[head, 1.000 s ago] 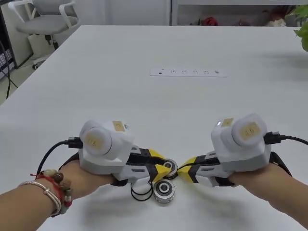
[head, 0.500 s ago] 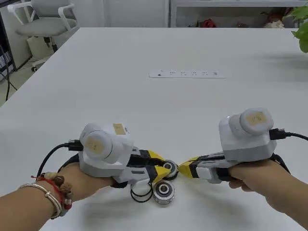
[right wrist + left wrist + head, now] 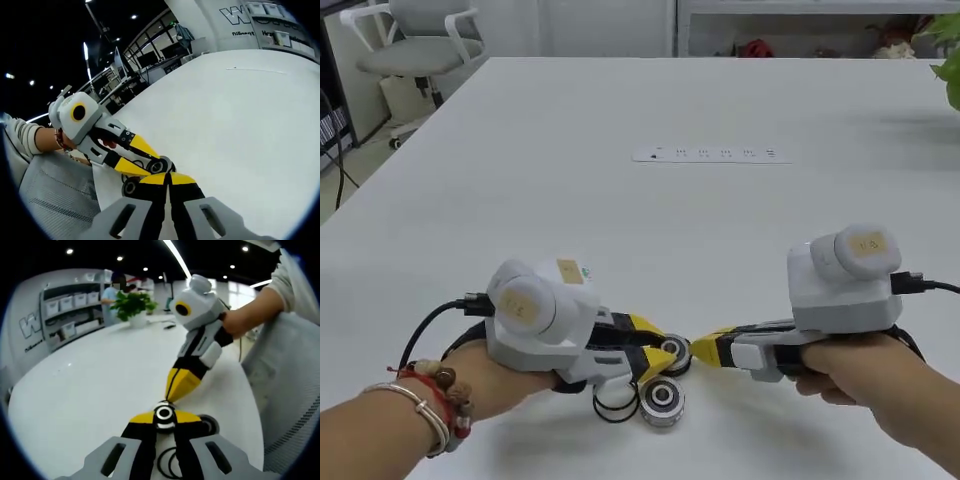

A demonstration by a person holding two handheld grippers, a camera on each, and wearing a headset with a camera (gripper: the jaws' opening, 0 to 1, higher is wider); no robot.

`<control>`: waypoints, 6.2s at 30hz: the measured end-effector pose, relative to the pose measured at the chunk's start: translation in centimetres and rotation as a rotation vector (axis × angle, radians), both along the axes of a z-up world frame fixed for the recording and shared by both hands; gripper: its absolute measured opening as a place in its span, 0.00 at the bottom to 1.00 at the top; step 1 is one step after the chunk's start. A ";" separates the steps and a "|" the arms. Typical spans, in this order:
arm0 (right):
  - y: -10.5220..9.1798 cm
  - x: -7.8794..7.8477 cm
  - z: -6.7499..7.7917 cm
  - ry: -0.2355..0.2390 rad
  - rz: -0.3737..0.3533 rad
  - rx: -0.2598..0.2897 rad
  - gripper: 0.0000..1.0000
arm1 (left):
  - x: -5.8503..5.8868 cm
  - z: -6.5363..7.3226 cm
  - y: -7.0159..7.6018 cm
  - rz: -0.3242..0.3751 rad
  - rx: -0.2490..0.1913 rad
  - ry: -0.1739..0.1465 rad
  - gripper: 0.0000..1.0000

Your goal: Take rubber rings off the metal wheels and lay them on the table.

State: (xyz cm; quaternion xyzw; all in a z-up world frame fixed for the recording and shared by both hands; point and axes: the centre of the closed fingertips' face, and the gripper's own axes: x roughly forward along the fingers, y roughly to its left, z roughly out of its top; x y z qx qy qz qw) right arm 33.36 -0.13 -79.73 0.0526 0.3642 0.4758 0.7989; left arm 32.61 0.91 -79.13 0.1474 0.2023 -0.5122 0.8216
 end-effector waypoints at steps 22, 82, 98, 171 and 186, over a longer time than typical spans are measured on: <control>0.4 -0.2 0.4 -0.020 0.019 -0.012 0.00 | -0.2 0.0 0.0 -0.005 0.016 -0.014 0.14; 0.8 -0.3 1.5 -0.004 0.010 0.038 0.00 | -0.5 0.3 0.4 -0.001 0.063 0.041 0.18; 0.1 0.5 2.8 -0.011 -0.038 0.073 0.00 | -0.2 5.7 2.4 -0.002 0.003 -0.042 0.56; 6.0 -7.5 1.3 -0.003 0.320 -0.020 0.00 | -5.7 5.2 5.4 -0.008 0.065 0.022 0.78; 6.0 -6.9 0.5 -0.190 0.382 -0.129 0.00 | -6.1 4.8 5.4 -0.011 0.070 0.042 0.78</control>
